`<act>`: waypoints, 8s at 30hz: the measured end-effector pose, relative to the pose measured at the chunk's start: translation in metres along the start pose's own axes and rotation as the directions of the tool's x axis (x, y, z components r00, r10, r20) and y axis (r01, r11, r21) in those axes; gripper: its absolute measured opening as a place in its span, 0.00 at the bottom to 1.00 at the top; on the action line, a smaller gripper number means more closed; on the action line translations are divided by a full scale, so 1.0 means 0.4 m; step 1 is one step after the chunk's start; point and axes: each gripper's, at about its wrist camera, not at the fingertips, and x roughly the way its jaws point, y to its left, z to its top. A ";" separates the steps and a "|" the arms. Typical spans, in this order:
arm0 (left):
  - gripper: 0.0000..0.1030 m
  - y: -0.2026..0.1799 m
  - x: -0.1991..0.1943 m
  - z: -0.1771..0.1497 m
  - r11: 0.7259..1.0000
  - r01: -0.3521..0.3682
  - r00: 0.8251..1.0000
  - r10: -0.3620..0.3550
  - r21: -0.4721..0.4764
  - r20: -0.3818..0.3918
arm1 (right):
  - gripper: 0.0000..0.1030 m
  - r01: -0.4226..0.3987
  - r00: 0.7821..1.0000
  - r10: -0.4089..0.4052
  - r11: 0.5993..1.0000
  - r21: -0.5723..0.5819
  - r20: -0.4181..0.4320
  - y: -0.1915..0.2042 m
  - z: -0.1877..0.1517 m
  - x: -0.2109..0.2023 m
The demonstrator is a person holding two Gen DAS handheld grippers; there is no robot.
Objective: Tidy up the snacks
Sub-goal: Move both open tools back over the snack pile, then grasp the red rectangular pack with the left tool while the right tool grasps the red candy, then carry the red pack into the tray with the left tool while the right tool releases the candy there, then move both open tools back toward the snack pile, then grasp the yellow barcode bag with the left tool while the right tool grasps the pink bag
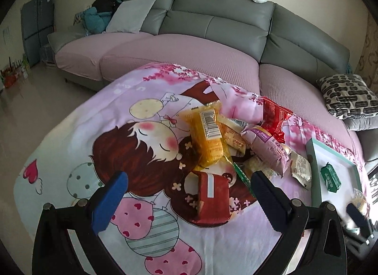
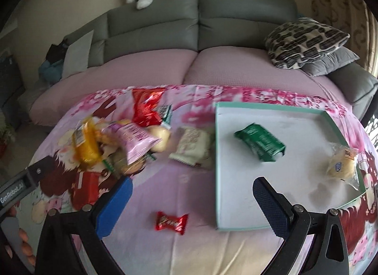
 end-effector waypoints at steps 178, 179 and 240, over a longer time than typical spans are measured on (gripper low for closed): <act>1.00 -0.468 0.123 -0.092 0.962 0.030 0.996 -0.007 0.272 -0.087 | 1.00 0.276 0.958 -0.249 0.934 0.225 -0.143 -0.464 -0.054 0.009; 1.00 -0.465 0.121 -0.091 0.962 0.027 0.997 -0.005 0.272 -0.079 | 1.00 0.274 0.959 -0.247 0.935 0.225 -0.140 -0.463 -0.054 0.008; 1.00 0.001 0.249 0.135 0.989 0.016 0.990 -0.036 -0.145 -0.133 | 1.00 -0.115 0.993 0.113 0.984 -0.136 -0.025 0.153 0.158 0.236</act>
